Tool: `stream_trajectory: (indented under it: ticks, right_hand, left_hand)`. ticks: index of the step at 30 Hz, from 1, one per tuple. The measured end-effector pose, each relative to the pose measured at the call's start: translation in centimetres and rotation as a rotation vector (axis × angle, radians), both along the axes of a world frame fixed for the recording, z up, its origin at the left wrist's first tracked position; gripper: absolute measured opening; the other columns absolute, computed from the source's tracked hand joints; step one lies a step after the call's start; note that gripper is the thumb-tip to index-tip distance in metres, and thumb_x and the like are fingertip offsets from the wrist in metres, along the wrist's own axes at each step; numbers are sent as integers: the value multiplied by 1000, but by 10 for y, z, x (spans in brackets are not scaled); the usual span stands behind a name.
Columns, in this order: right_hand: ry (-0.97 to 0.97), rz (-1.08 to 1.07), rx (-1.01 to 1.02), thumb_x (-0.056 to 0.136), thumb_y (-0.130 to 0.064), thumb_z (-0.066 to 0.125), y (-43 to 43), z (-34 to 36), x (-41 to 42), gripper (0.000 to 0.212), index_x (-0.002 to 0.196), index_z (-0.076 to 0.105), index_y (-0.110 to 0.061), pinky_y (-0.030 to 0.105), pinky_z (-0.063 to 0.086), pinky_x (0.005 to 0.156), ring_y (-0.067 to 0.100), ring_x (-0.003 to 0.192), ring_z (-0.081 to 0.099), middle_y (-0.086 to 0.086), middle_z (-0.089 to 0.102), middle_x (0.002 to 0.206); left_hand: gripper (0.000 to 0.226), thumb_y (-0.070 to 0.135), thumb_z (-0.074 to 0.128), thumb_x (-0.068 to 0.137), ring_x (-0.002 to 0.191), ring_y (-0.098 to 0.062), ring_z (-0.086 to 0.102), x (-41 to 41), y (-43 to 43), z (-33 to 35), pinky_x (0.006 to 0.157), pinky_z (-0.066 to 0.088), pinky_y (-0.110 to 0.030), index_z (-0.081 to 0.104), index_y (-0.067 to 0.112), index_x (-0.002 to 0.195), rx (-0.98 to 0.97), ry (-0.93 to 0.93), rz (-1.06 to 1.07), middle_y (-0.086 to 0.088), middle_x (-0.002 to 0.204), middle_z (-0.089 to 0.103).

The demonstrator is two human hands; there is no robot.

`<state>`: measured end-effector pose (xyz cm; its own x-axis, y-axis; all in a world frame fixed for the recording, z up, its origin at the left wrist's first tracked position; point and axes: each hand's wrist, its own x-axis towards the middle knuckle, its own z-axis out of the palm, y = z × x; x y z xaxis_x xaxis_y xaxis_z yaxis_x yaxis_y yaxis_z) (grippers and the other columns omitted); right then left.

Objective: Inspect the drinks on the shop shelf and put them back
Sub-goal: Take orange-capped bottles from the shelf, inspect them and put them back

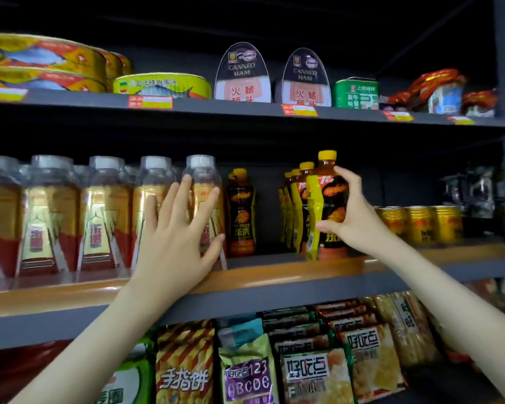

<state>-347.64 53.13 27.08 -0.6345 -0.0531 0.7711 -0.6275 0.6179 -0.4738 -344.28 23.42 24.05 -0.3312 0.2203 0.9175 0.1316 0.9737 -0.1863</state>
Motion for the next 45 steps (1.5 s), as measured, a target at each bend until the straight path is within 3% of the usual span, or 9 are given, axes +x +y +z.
stream_trajectory:
  ticks: [4, 6, 7, 10, 13, 21, 31, 39, 45]
  right_hand:
    - [-110, -21, 132, 84, -16, 74, 1, 5, -5, 105, 146, -4, -47, 28, 37, 93, 17, 112, 45, 13, 27, 151]
    - [-158, -74, 173, 85, -20, 72, -1, 7, -3, 108, 146, -13, -47, 34, 38, 100, 26, 127, 42, 13, 16, 156]
    - [-151, -151, 195, 86, -23, 72, -4, 8, -1, 110, 146, -17, -47, 41, 33, 108, 33, 139, 29, 12, 6, 160]
    - [174, -382, 283, 87, -32, 69, -38, 17, 9, 109, 147, -22, -42, 52, 3, 117, 31, 147, -12, 9, -16, 160]
    - [444, -287, 393, 88, -32, 66, -95, 32, -3, 103, 150, -16, -36, 47, 9, 120, 29, 148, -4, 8, -7, 161]
    - [-77, -166, 562, 90, -28, 65, -154, 49, -101, 101, 146, -17, -48, 58, 30, 110, 44, 145, -9, 0, -33, 155]
    - [-58, -136, 489, 92, -11, 62, -151, 42, -99, 90, 153, 3, -38, 52, 33, 109, 44, 145, -4, -5, -35, 154]
    - [361, -251, 602, 91, -17, 64, -109, 48, -41, 84, 154, 9, -26, 42, 48, 99, 39, 146, 0, -3, -30, 157]
    - [842, -300, 765, 82, -24, 74, -66, 39, 11, 78, 146, 30, -15, 40, 61, 66, 46, 135, 33, 17, 8, 158]
  left_hand:
    - [70, 54, 30, 90, 145, -37, 22, -3, 0, -4, 116, 8, -54, 28, 23, 153, 4, 16, 35, -20, 158, 19]
    - [69, 55, 30, 90, 145, -37, 21, -1, 0, -2, 116, 9, -54, 29, 23, 152, 4, 15, 25, -20, 159, 19]
    - [69, 55, 30, 90, 145, -37, 20, -1, -1, -1, 116, 10, -54, 30, 24, 152, 3, 20, 19, -19, 159, 19]
    - [70, 57, 32, 90, 145, -38, 19, 1, -5, 2, 116, 12, -57, 32, 24, 151, 21, 71, 30, -19, 158, 21]
    - [72, 59, 33, 88, 146, -38, 16, 0, -8, 6, 114, 10, -61, 33, 23, 151, 74, 112, 53, -19, 158, 21]
    - [73, 61, 33, 89, 148, -37, 9, -7, -10, 2, 110, 10, -65, 20, 32, 154, 69, 127, 57, -16, 160, 17]
    - [70, 59, 32, 91, 147, -35, 13, -5, -7, 1, 110, 13, -63, 21, 31, 154, 68, 87, 41, -16, 158, 23]
    - [70, 60, 29, 91, 147, -34, 13, -2, -6, 3, 112, 14, -63, 20, 30, 154, 71, 64, 45, -19, 155, 28]
    - [70, 54, 34, 89, 142, -39, 24, 3, -4, 4, 112, 15, -64, 35, 21, 150, 41, 85, 36, -23, 149, 36]
